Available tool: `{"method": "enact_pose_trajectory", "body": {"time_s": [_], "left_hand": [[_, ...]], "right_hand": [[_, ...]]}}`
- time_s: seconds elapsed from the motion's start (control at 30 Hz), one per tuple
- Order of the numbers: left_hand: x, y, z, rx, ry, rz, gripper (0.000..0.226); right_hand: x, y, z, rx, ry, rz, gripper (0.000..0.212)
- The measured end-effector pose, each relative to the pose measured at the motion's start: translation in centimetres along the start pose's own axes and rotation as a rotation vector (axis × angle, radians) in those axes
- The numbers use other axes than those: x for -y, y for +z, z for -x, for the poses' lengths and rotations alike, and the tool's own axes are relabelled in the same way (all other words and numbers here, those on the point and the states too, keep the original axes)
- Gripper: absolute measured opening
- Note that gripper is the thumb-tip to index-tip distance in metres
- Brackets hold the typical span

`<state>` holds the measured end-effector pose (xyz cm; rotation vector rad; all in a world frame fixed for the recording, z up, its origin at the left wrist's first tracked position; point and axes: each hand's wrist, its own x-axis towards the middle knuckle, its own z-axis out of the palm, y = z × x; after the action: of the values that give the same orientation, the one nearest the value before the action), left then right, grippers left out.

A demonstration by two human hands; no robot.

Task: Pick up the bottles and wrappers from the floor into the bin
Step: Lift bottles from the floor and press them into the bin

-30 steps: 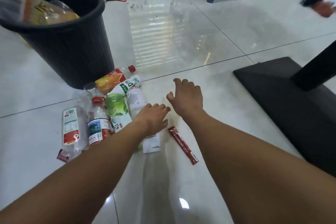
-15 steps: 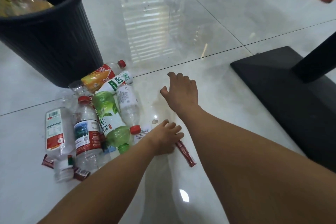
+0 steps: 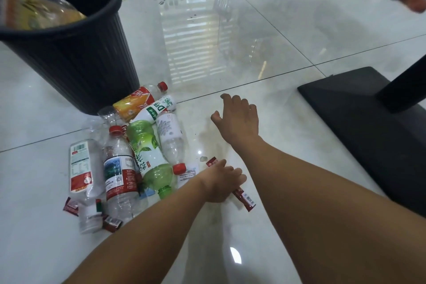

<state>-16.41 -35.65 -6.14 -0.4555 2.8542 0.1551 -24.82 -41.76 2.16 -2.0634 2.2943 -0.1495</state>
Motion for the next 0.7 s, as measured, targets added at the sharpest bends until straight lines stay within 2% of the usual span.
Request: {"method": "enact_pose_trajectory", "body": {"time_s": [0.03,0.07,0.1,0.23,0.33,0.6,0.7], "left_hand": [[0.1,-0.4,0.2,0.001,0.005,-0.170,0.019],[0.5,-1.1,0.7,0.032,-0.051,-0.191,0.010],[1.0,-1.2,1.1,-0.008,-0.106,-0.162,0.008],[3.0,-2.5,3.1,-0.116,-0.232,-0.113,0.021],[4.9,-3.3,5.2,-0.154,-0.324,-0.121,0.022],[9.7,-4.1,13.0,-0.136,-0.754,-0.036,0.021],[10.8,-4.7,15.4,-0.235,-0.918,0.036,0.015]], "right_hand": [[0.1,-0.4,-0.3,-0.011,0.007,-0.015,0.048],[0.2,-0.7,-0.5,-0.026,0.014,-0.030,0.049],[0.4,-1.1,-0.7,-0.040,0.016,-0.040,0.049],[0.8,-2.0,-1.0,-0.054,0.017,-0.043,0.047],[1.7,-2.5,-0.9,-0.067,0.004,-0.043,0.047],[4.6,-2.6,0.3,-0.059,-0.068,-0.031,0.048],[5.6,-2.5,0.6,-0.051,-0.085,-0.031,0.048]]}}
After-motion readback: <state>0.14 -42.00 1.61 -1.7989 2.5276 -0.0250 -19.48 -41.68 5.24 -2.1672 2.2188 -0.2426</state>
